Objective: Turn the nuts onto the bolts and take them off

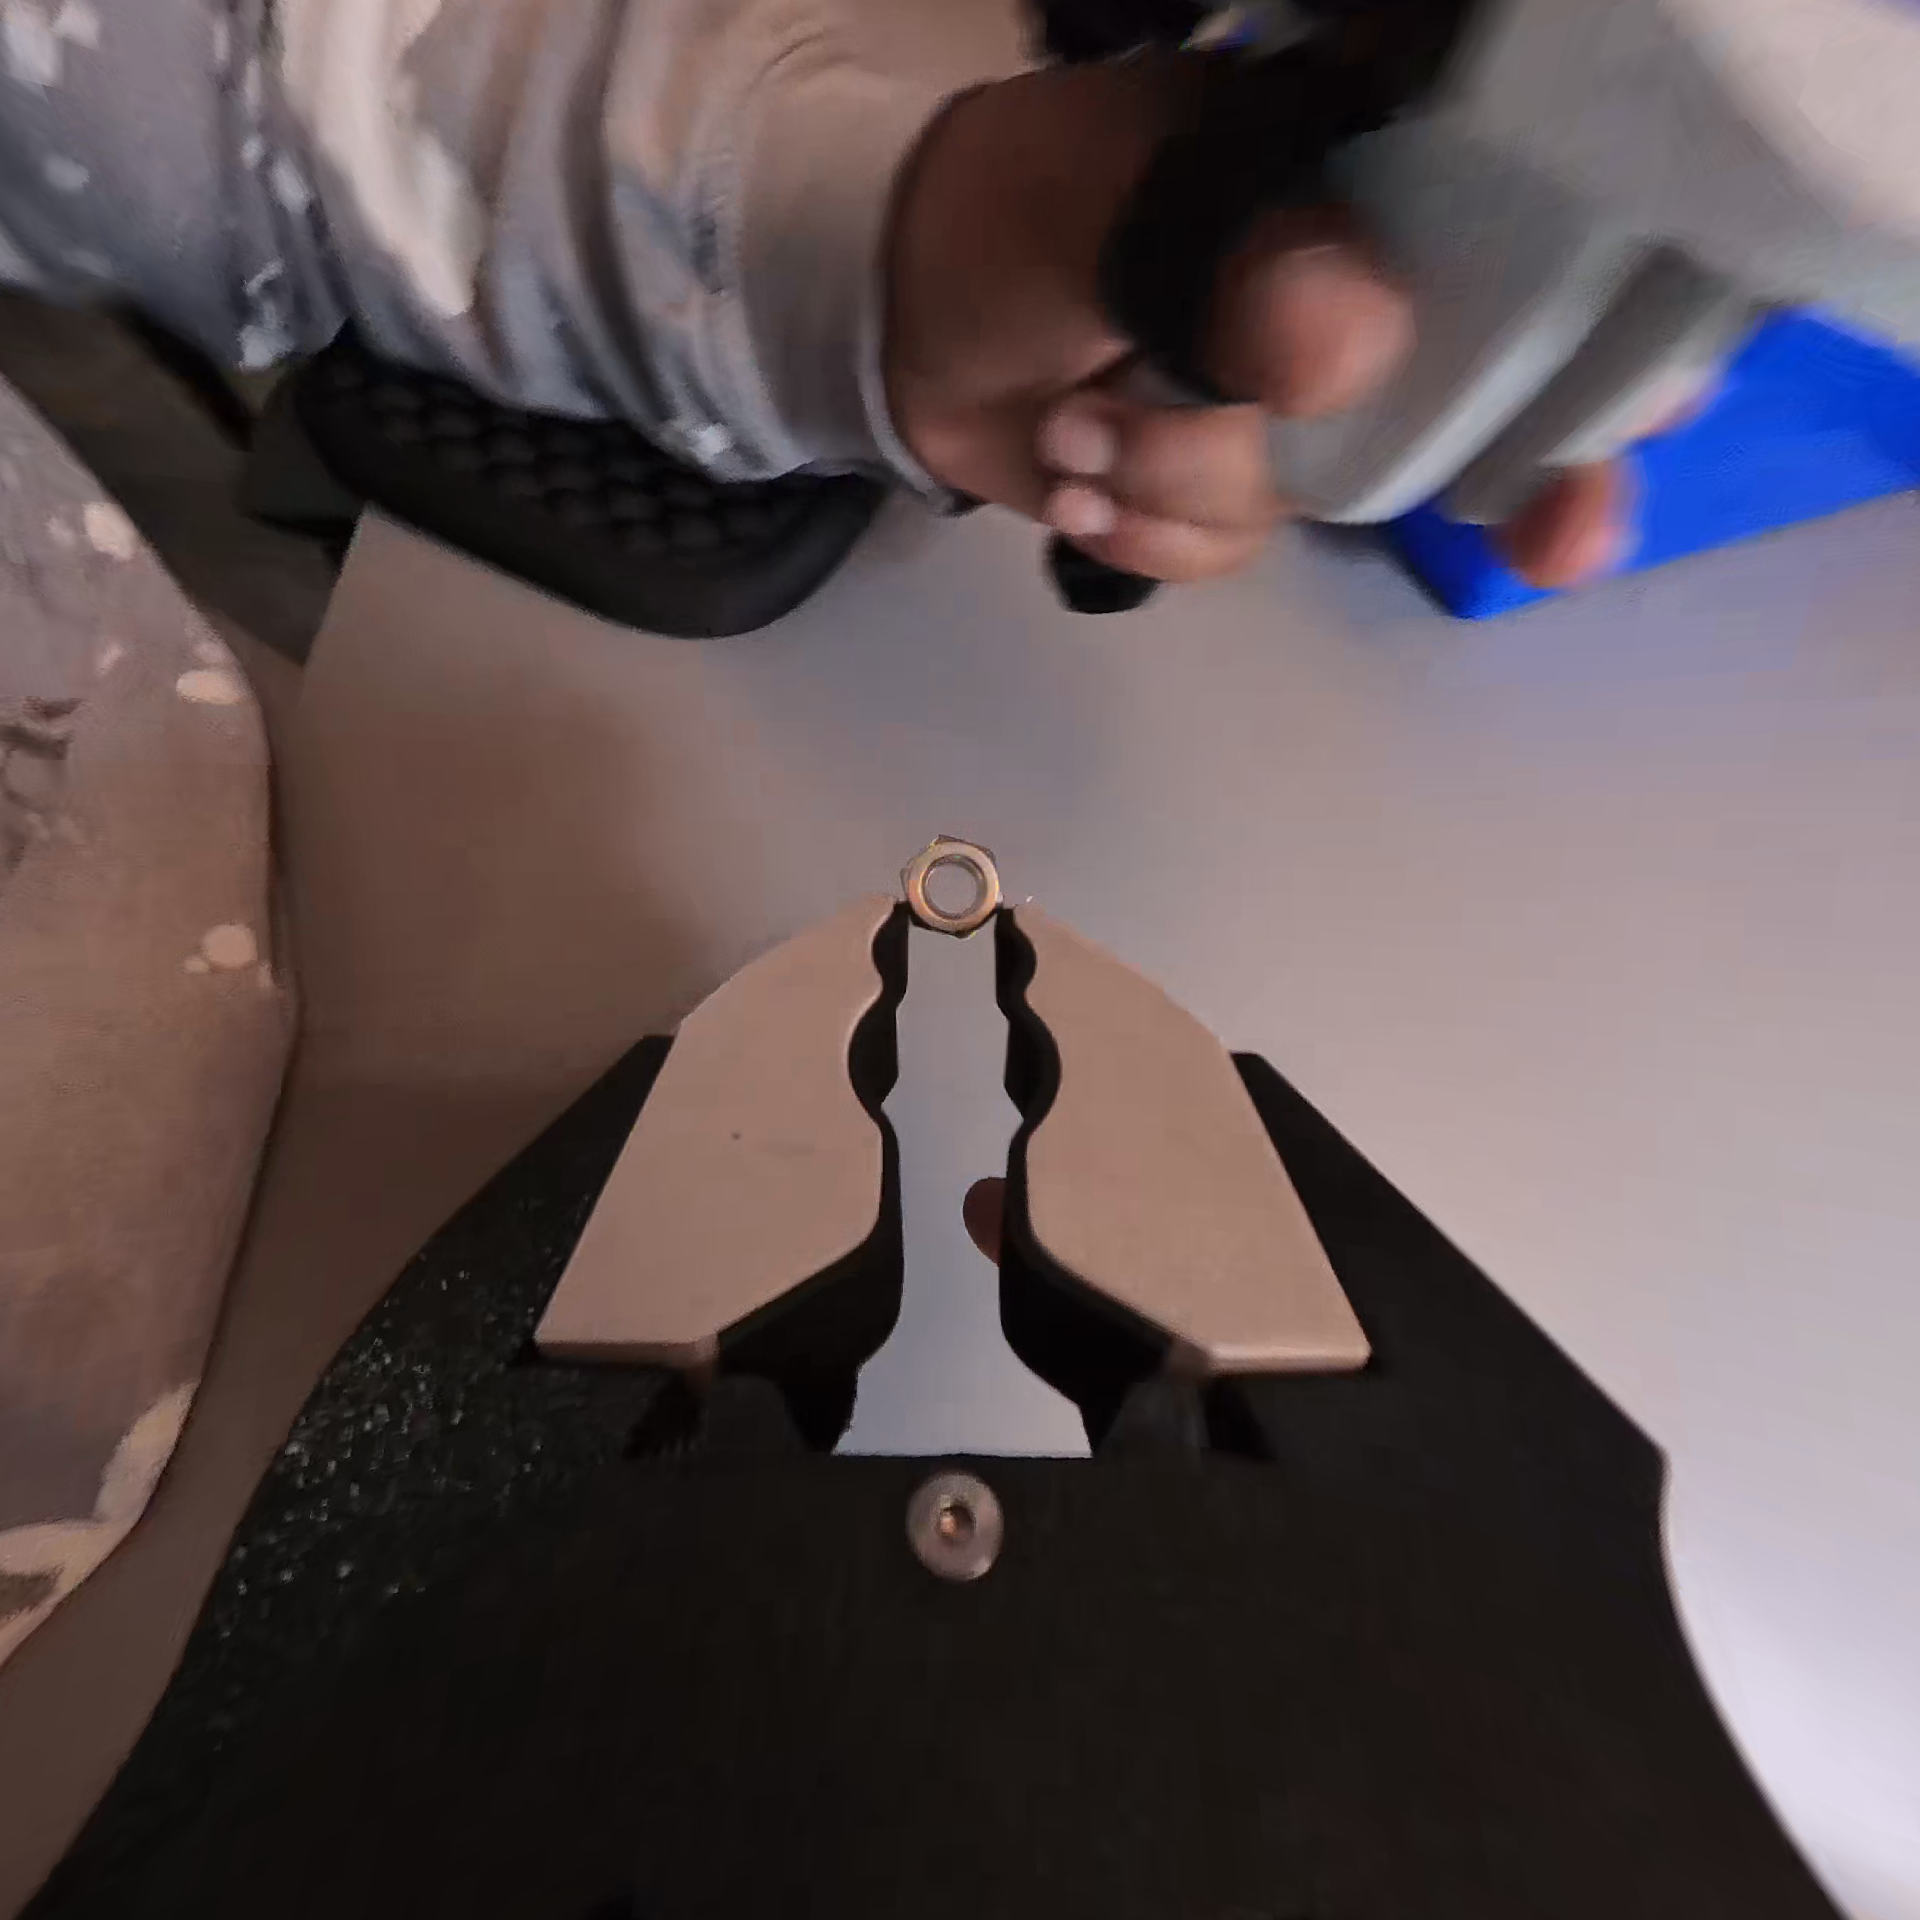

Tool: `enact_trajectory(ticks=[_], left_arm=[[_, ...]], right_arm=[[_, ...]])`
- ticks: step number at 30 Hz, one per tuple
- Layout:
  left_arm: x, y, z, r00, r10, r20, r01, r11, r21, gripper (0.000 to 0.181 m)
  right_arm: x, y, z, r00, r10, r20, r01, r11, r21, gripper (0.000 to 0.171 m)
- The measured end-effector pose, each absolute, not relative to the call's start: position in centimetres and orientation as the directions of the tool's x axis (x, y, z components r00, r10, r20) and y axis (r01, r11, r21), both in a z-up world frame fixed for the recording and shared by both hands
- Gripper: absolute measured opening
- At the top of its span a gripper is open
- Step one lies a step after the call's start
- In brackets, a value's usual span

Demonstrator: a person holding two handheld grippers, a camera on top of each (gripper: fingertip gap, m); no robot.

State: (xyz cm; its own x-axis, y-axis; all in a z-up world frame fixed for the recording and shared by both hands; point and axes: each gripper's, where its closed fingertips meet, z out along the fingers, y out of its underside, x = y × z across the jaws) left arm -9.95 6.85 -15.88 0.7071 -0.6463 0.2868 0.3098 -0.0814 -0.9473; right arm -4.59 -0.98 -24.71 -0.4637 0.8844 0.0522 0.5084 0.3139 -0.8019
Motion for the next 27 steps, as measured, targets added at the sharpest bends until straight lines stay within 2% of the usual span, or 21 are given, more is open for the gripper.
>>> enact_trajectory(ticks=[1,7,10,14,19,27], left_arm=[[-10.0,6.8,-15.9,0.71,-0.644,0.283,0.309,-0.076,-0.948,0.018],[-10.2,6.9,-15.7,0.738,-0.626,0.253,0.294,-0.039,-0.955,0.018],[-10.2,6.9,-15.8,0.743,-0.624,0.242,0.285,-0.033,-0.958,0.018],[-10.0,6.9,-15.8,0.743,-0.627,0.237,0.28,-0.031,-0.96,0.018],[-9.9,6.8,-15.8,0.738,-0.631,0.241,0.286,-0.031,-0.958,0.018],[-9.3,6.6,-16.1,0.722,-0.649,0.239,0.277,-0.045,-0.96,0.018]], right_arm=[[-4.2,0.4,-23.8,-0.41,0.91,0.062,0.493,0.278,-0.825,0.015],[0.2,12.4,-17.4,0.11,0.983,0.144,0.393,0.09,-0.915,0.015],[4.2,18.8,-14.9,0.39,0.916,0.093,0.325,-0.042,-0.945,0.015],[9.4,26.1,-16.1,0.654,0.754,0.052,0.344,-0.236,-0.909,0.015],[12.3,31.0,-19.1,0.767,0.637,0.08,0.394,-0.368,-0.842,0.016],[11.5,32.7,-27.6,0.696,0.709,0.114,0.629,-0.524,-0.574,0.015]])
